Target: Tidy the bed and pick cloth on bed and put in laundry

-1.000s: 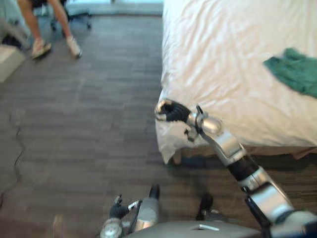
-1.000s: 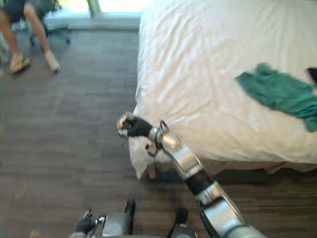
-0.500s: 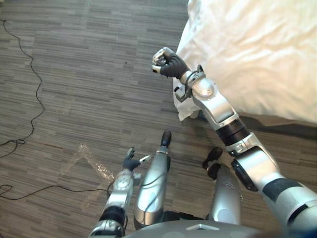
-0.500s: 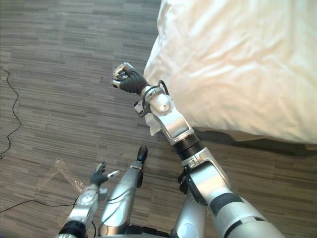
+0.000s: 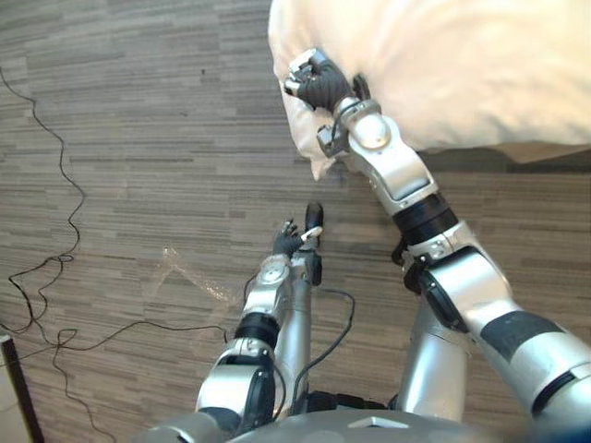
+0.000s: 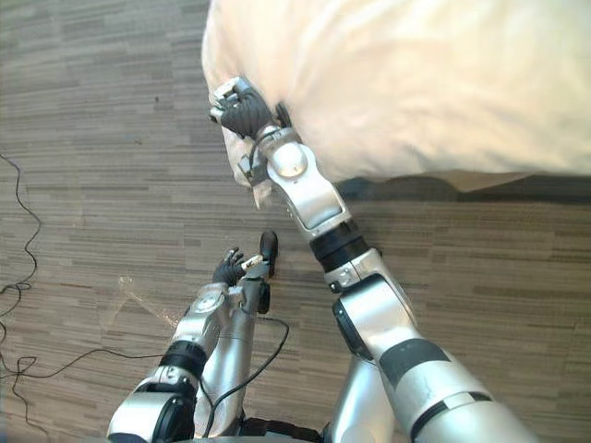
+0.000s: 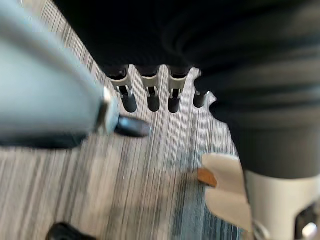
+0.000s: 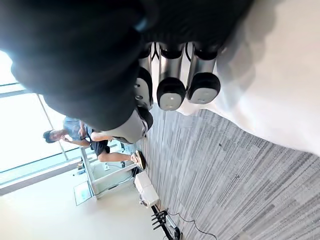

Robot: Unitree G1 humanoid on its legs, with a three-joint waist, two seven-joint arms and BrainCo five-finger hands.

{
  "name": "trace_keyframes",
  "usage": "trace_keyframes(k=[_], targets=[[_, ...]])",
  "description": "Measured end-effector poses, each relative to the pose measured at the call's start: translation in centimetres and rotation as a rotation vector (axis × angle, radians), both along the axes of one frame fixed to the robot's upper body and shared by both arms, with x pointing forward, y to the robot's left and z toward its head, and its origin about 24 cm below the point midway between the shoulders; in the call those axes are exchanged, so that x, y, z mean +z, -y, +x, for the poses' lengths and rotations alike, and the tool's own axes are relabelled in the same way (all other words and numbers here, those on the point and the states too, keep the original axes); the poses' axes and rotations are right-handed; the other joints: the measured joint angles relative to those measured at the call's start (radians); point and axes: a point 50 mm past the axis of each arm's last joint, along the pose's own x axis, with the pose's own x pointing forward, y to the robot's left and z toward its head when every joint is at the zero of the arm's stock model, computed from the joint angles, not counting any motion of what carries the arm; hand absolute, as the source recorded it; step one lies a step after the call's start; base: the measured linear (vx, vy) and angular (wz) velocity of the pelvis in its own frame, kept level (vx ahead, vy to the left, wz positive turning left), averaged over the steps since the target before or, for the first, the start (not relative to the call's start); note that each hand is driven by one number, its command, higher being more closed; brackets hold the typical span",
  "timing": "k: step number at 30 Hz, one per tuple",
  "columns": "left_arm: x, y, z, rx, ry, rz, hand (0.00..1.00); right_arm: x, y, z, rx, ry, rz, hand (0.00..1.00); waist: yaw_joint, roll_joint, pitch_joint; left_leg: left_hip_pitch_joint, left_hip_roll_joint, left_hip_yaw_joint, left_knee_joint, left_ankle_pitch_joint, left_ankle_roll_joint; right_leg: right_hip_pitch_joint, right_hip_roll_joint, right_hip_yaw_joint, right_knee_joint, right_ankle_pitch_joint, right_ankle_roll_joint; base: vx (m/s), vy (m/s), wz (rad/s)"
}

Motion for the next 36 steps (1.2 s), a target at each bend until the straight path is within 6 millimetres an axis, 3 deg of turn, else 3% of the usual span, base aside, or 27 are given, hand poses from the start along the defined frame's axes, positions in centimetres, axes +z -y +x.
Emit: trace_keyframes(k=[6,8,10,11,13,16,18,20,23,26,28,31,32,34,36], targets=[[2.2,0.0,1.7,0.051,0.033,-0.074,0.0,0.0,0.0,1.1,0.012,-0.087,0.09,1.0,-0.027,0.0,0.0,-0.074,0.013,0.026,0.036,-0.003,0.001,-0.052,-0.004,0.004,0.009,0.002,-0.019,-0.02,0.012,0.05],[2.4,-0.2,2.0,0.052,0.03,-0.07,0.0,-1.1,0.3,1.5,0.004,-0.126,0.099,1.0,-0.032,-0.001,0.0,-0.081,0.029,0.054,0.047,0.0,0.008,-0.052,-0.003,0.005,0.003,0.008,-0.017,0.0,0.011,-0.03],[2.6,-0.4,2.2,0.05,0.011,-0.065,0.0,-4.5,1.5,2.0,0.02,-0.236,0.16,1.0,-0.047,-0.005,-0.001,-0.073,0.032,0.061,0.064,-0.002,0.026,-0.025,0.001,0.006,-0.019,0.025,-0.013,0.01,0.041,-0.07],[2.6,-0.5,2.2,0.053,0.008,-0.066,0.0,-5.0,1.7,2.1,0.019,-0.251,0.17,1.0,-0.049,-0.005,-0.001,-0.071,0.032,0.061,0.066,-0.003,0.027,-0.021,0.001,0.006,-0.022,0.026,-0.012,0.02,0.044,-0.07],[2.3,-0.5,2.4,0.037,-0.039,-0.053,0.0,-9.4,4.1,2.2,-0.005,-0.371,0.285,1.0,-0.063,-0.011,-0.002,-0.033,0.037,0.082,0.066,-0.01,0.038,0.027,0.006,0.01,-0.052,0.044,-0.004,0.03,0.041,-0.14],[1.9,-1.0,2.3,0.044,-0.068,-0.048,0.0,-14.4,7.2,1.8,-0.102,-0.498,0.394,1.0,-0.085,-0.03,-0.003,0.032,0.042,0.114,0.058,-0.025,0.052,0.09,0.015,0.028,-0.096,0.061,0.003,0.05,0.048,-0.26],[1.5,-1.6,2.2,0.052,-0.087,-0.033,0.0,-18.0,10.6,0.7,-0.202,-0.555,0.483,1.0,-0.105,-0.043,-0.005,0.099,0.044,0.135,0.035,-0.035,0.052,0.161,0.019,0.029,-0.145,0.08,0.01,0.08,0.053,-0.25],[0.5,-2.1,1.8,0.054,-0.127,-0.022,0.0,-20.7,12.6,-0.6,-0.266,-0.595,0.57,1.0,-0.119,-0.061,-0.01,0.179,0.048,0.157,0.011,-0.044,0.052,0.232,0.029,0.039,-0.182,0.089,0.017,0.11,0.025,-0.3],[-1.1,-2.5,0.7,0.059,-0.176,-0.013,0.0,-23.7,14.0,-2.6,-0.341,-0.636,0.687,1.0,-0.124,-0.095,-0.035,0.307,0.062,0.194,-0.032,-0.058,0.044,0.334,0.051,0.06,-0.227,0.092,0.018,0.12,-0.012,-0.36],[-3.7,-2.8,-1.5,0.041,-0.26,0.003,0.0,-27.0,15.7,-5.4,-0.469,-0.686,0.823,1.0,-0.127,-0.106,-0.088,0.43,0.072,0.223,-0.097,-0.06,0.037,0.442,0.069,0.06,-0.28,0.092,0.021,0.16,-0.022,-0.2],[-7.1,-3.0,-4.8,0.013,-0.381,0.009,0.0,-30.8,18.1,-9.2,-0.647,-0.746,0.916,1.0,-0.128,-0.107,-0.187,0.528,0.074,0.254,-0.174,-0.054,0.029,0.518,0.086,0.063,-0.341,0.094,0.027,0.21,-0.008,-0.25],[-10.4,-4.1,-9.1,0.012,-0.515,0.025,0.0,-33.5,20.9,-13.2,-0.841,-0.766,0.91,1.0,-0.142,-0.099,-0.287,0.657,0.061,0.278,-0.295,-0.021,0.02,0.616,0.101,0.067,-0.427,0.106,0.048,0.24,0.015,-0.19],[-11.5,-4.7,-10.9,-0.001,-0.576,0.052,0.0,-34.0,22.3,-14.3,-0.912,-0.752,0.847,1.0,-0.156,-0.093,-0.318,0.711,0.051,0.281,-0.347,-0.008,0.017,0.664,0.107,0.065,-0.465,0.112,0.055,0.26,0.032,-0.12],[-12.5,-5.5,-12.7,-0.008,-0.644,0.07,0.0,-33.7,23.8,-14.8,-0.959,-0.716,0.769,1.0,-0.169,-0.087,-0.343,0.76,0.046,0.279,-0.388,-0.002,0.013,0.708,0.115,0.063,-0.503,0.121,0.064,0.15,0.034,-0.09],[-13.6,-7.2,-15.1,-0.017,-0.724,0.126,0.0,-31.6,25.1,-14.1,-0.95,-0.608,0.668,1.0,-0.186,-0.083,-0.371,0.812,0.043,0.279,-0.421,0.0,0.011,0.766,0.123,0.058,-0.55,0.131,0.071,0.16,0.04,-0.04]])
